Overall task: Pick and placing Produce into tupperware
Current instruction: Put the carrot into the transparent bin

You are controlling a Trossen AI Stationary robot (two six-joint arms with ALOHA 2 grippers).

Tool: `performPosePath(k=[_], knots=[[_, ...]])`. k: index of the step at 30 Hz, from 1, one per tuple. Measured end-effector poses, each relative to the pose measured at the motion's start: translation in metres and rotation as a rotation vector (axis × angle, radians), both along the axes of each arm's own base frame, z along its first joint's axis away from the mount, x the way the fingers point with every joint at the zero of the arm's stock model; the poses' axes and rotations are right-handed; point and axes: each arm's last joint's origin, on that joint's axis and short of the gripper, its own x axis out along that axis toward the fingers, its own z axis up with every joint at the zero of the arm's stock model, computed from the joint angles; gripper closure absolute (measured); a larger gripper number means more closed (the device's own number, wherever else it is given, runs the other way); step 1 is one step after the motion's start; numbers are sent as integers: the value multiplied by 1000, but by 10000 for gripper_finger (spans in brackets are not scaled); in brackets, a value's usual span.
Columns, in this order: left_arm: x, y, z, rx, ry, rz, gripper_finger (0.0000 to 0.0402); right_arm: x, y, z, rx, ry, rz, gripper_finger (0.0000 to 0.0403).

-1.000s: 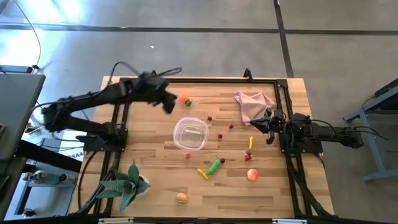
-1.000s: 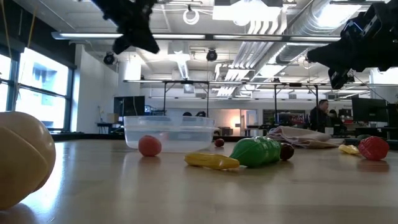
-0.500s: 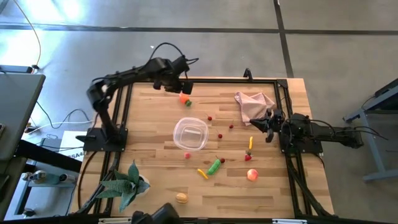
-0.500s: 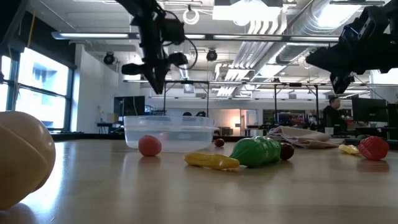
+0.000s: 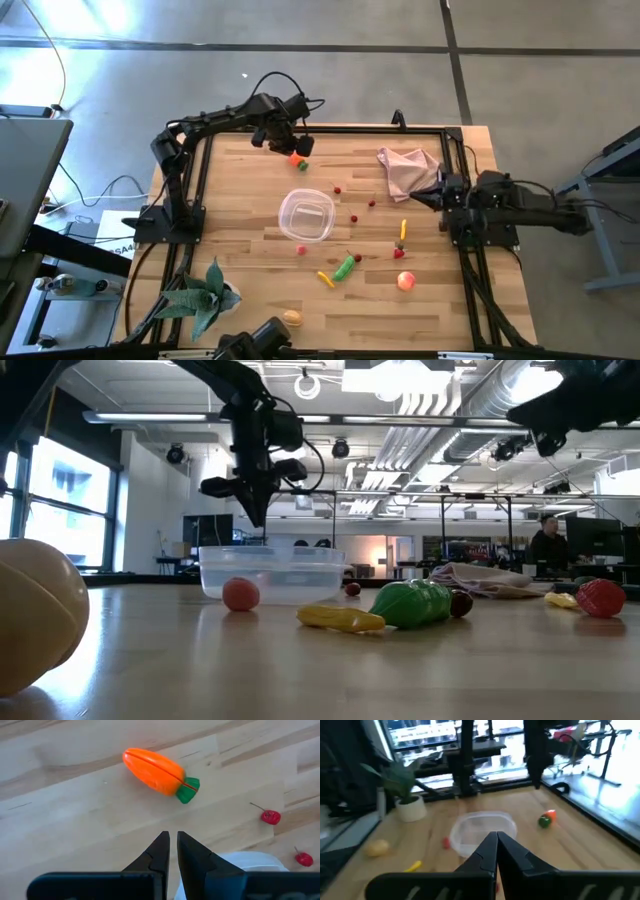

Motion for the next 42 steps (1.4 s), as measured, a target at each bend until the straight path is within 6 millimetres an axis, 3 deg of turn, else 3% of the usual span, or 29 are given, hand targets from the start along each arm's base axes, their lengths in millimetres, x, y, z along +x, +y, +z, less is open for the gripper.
performPosePath(k=[4,9,13,18,38,42], knots=[[-1,1,0,24,22,2,376,3,1,6,22,155,56,402],[-1,1,0,29,23,2,376,24,2,24,40,237,134,402],[0,1,0,30,23,-1,376,41,-1,29,23,381,97,402],[0,1,0,35,17,-2,376,54,-3,30,-3,439,53,402],[9,7,3,74,-97,6,376,54,-4,30,46,441,35,402],[6,6,2,60,-58,235,376,54,-4,30,47,440,35,402]])
